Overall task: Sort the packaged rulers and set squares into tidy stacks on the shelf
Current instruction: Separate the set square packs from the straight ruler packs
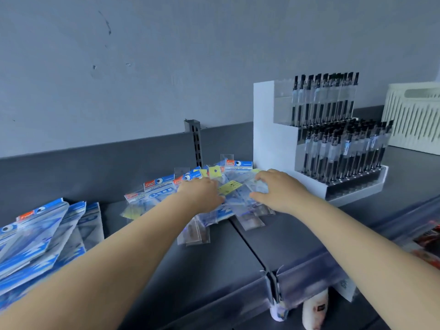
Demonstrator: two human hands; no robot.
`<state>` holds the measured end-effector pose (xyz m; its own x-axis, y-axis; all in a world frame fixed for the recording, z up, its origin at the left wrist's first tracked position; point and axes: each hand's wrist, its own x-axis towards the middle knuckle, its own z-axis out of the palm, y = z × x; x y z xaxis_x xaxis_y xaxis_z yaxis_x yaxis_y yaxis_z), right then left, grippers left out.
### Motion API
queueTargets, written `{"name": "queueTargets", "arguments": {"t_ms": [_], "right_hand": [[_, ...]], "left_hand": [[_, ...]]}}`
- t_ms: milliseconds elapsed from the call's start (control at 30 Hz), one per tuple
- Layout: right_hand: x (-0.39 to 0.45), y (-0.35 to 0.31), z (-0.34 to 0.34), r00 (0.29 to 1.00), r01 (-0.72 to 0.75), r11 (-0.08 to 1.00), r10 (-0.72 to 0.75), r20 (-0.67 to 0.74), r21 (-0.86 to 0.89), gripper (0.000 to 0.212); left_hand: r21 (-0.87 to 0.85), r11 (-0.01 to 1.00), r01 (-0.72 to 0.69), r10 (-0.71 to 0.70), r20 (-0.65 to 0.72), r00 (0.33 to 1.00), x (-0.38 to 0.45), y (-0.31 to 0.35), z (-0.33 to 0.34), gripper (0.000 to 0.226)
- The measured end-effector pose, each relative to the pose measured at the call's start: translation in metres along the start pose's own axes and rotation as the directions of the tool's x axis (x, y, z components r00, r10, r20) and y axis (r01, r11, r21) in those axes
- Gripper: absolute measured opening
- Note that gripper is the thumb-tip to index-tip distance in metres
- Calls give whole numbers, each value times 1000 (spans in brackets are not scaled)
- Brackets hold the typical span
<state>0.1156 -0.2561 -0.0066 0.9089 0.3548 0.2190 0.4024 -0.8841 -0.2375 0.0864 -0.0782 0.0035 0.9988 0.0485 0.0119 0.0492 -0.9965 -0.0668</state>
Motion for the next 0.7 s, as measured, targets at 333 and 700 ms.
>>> {"name": "queueTargets", "arguments": {"t_ms": [333, 700], "right_hand": [[22, 8, 7, 993, 92, 992, -98, 69, 84, 56], [37, 4, 9, 993, -5, 967, -25, 114, 254, 46]], "left_hand": [[-479, 857, 189, -227, -22, 974, 7, -4, -6, 6], [-982, 74, 173, -429, 126, 895, -14, -16, -7, 17]]}}
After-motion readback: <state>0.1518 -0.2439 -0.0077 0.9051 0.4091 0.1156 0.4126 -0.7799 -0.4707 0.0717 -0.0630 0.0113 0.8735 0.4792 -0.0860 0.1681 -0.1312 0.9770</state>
